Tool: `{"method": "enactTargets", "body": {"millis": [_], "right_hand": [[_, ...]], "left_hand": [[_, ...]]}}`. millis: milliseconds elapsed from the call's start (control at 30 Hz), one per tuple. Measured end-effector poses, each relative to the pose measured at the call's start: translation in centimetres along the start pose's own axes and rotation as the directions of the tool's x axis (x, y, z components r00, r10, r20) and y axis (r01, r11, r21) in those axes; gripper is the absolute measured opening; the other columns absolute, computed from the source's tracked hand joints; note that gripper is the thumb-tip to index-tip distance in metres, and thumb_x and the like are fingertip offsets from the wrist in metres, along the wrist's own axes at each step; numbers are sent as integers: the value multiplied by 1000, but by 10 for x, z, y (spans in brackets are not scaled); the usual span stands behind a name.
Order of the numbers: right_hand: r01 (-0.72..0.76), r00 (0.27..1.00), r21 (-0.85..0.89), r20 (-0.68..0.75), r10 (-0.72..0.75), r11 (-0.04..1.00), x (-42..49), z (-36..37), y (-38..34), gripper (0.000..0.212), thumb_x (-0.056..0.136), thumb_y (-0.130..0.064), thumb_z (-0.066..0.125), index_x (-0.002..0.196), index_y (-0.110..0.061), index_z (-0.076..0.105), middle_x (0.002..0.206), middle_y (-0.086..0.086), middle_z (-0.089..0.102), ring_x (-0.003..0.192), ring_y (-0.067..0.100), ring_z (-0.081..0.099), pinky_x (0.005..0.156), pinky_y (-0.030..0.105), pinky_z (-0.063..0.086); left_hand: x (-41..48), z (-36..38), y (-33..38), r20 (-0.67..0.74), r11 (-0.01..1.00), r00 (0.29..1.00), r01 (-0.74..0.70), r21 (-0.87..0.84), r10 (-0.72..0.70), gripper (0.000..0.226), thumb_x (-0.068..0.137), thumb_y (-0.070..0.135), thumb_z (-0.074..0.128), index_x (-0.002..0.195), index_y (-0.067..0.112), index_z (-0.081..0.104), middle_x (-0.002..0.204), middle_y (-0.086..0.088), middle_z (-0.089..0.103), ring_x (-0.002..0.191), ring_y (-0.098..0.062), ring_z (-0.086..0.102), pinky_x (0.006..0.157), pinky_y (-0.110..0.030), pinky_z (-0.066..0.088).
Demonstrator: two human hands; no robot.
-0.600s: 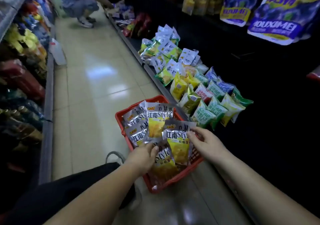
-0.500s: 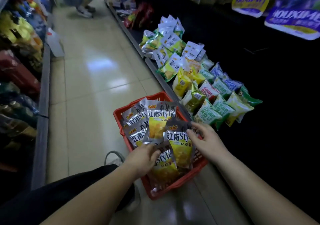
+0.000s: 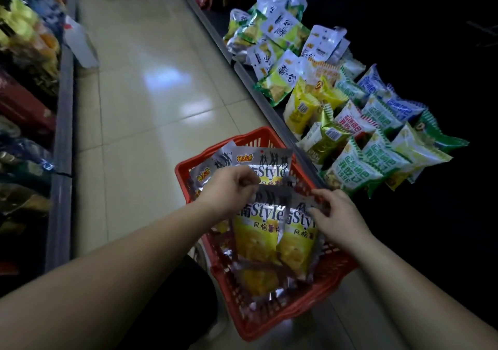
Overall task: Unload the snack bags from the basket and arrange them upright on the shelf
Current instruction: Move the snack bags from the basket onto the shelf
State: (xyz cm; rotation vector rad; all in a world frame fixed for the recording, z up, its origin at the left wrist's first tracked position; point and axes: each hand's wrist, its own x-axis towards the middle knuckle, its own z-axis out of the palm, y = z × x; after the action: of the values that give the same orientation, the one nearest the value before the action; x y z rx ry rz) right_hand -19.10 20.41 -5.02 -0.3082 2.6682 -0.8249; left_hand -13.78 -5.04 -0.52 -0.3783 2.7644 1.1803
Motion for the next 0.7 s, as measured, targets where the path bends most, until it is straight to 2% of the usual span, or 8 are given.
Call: {"method": "enactTargets", "body": {"millis": [67, 167, 300, 400, 500, 533, 600, 700], "right_hand": [[-55, 998, 155, 19, 53, 986, 0, -3, -9, 37, 96, -40, 63, 128, -23, 66, 114, -5, 56, 110, 17, 57, 89, 30, 43], [-89, 992, 399, 122, 44, 913, -6, -3, -28, 43, 95, -48, 63, 136, -35, 58, 117, -12, 65, 106, 4, 60, 88, 28, 47], [15, 993, 254, 107, -43, 967, -11, 10, -33, 43, 91, -39, 70, 130, -41, 52, 99, -24, 66, 92, -4, 64, 81, 31, 55], [40, 999, 156, -7, -39, 987, -9, 18, -33, 30, 93, -26, 69, 110, -43, 51, 90, -22, 68, 86, 6, 66, 75, 41, 58], [28, 998, 147, -52, -20, 989, -3, 24, -37, 29, 93, -25, 69, 103, -41, 46, 87, -16, 67, 82, 11, 66, 70, 41, 57], [37, 997, 132, -66, -28, 991, 0, 26, -39, 30, 93, -24, 69, 103, -40, 45, 85, -15, 65, 79, 12, 64, 67, 41, 56], [71, 994, 93, -90, -63, 993, 4, 30, -43, 34, 94, -23, 68, 102, -41, 41, 81, -11, 62, 73, 15, 62, 62, 42, 54], [86, 994, 82, -69, -80, 993, 9, 37, -50, 40, 94, -20, 67, 105, -46, 39, 84, -12, 59, 75, 16, 63, 60, 44, 54]], "left_hand": [[5, 8, 5, 38, 1000, 999, -15, -3, 15, 15, 93, 15, 68, 91, 29, 72, 78, 13, 73, 77, -5, 71, 77, -37, 63], [5, 29, 16, 90, 996, 994, -73, 60, 68, 9, 90, 19, 73, 90, 28, 74, 76, 14, 73, 74, -3, 70, 73, -36, 62], [5, 44, 24, 22, 994, 1000, -10, -110, 13, 11, 85, 18, 79, 91, 25, 73, 77, 8, 74, 68, -7, 71, 68, -39, 62], [11, 35, 7, -8, 975, 999, 39, -220, -42, 24, 86, 30, 80, 106, 25, 68, 95, 7, 73, 78, -10, 73, 76, -40, 63], [17, 13, -32, -229, 994, 973, 54, 95, -31, 37, 90, 43, 71, 121, 24, 63, 125, 5, 60, 115, -16, 58, 97, -37, 51], [17, 6, -46, -240, 981, 969, 100, 169, -58, 45, 89, 45, 70, 127, 24, 60, 132, 3, 57, 122, -20, 54, 101, -38, 48], [14, -2, -66, -123, 963, 983, 160, 216, -136, 59, 85, 50, 71, 137, 30, 52, 138, 3, 58, 122, -22, 56, 99, -40, 50], [11, 2, -79, 79, 971, 983, 147, 186, -164, 65, 85, 48, 72, 142, 43, 41, 130, 7, 64, 99, -20, 67, 86, -36, 57]]}}
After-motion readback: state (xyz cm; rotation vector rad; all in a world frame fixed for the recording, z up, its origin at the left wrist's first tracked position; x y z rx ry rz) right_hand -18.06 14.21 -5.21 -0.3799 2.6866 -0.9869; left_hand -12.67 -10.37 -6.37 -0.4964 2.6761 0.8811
